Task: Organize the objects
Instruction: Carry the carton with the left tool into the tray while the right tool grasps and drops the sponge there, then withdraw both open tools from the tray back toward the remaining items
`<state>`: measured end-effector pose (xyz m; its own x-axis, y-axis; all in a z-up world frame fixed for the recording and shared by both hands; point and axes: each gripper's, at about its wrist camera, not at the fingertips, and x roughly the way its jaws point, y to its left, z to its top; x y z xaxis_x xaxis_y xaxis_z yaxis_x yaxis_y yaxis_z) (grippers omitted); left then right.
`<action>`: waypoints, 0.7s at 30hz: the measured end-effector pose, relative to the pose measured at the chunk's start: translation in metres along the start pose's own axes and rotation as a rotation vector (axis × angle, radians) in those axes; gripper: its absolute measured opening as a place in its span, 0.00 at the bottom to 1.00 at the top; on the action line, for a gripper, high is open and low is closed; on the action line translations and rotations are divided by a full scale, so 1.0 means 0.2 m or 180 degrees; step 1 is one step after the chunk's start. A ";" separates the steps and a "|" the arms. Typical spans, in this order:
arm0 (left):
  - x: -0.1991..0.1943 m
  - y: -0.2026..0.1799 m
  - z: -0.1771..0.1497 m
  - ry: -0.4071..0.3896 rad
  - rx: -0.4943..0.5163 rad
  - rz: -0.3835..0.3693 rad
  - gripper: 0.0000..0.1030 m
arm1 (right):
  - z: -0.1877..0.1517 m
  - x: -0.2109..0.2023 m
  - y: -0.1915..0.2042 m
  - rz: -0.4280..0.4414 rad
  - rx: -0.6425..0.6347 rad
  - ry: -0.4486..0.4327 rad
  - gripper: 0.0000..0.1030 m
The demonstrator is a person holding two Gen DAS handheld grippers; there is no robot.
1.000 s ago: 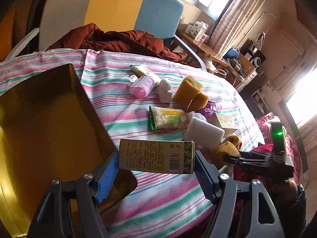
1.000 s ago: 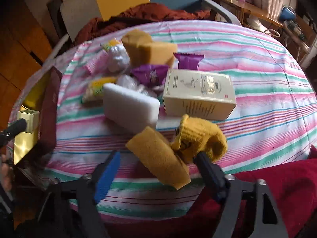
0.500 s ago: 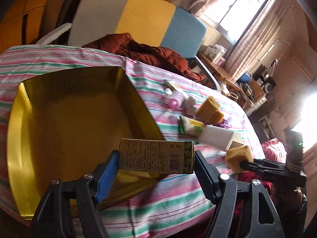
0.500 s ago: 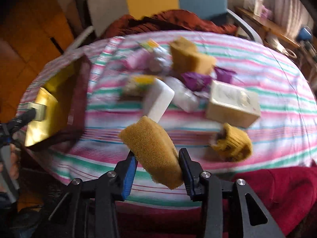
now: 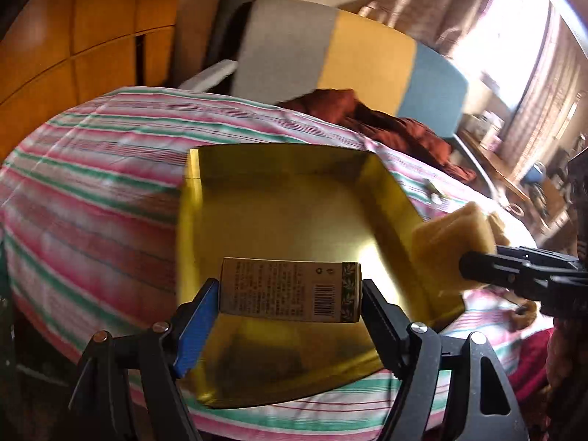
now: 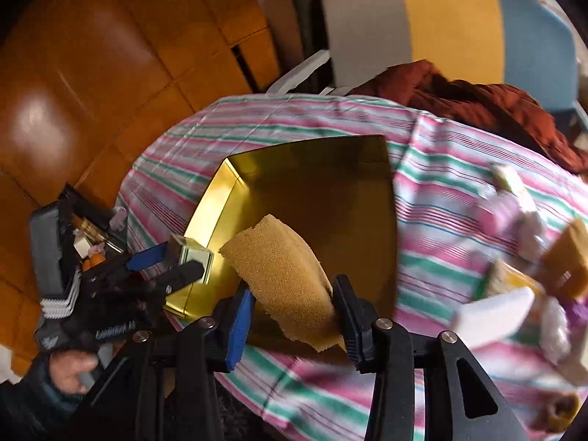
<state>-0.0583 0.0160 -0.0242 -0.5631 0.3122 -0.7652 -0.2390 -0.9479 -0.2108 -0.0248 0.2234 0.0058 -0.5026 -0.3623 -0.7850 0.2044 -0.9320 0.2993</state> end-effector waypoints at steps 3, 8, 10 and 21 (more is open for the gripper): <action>0.00 0.04 -0.01 -0.0006 0.0015 0.0100 0.84 | 0.03 0.06 0.07 0.0196 -0.0008 0.0042 0.91; 0.00 0.10 -0.04 -0.0021 -0.0091 0.0141 0.84 | 0.01 0.07 0.15 0.0010 -0.0113 -0.0035 0.96; -0.04 0.10 -0.05 -0.0104 -0.0139 0.0178 0.84 | -0.01 0.03 0.22 -0.0277 -0.0361 -0.0234 0.96; -0.23 0.07 -0.07 -0.0596 -0.0130 0.0877 0.83 | -0.18 0.06 0.30 -0.0917 -0.0694 -0.0581 0.99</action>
<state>-0.0250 -0.0118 -0.0006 -0.7386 0.0465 -0.6725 -0.0278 -0.9989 -0.0386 0.0111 0.1632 -0.0051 -0.7023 -0.1007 -0.7047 0.1970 -0.9788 -0.0564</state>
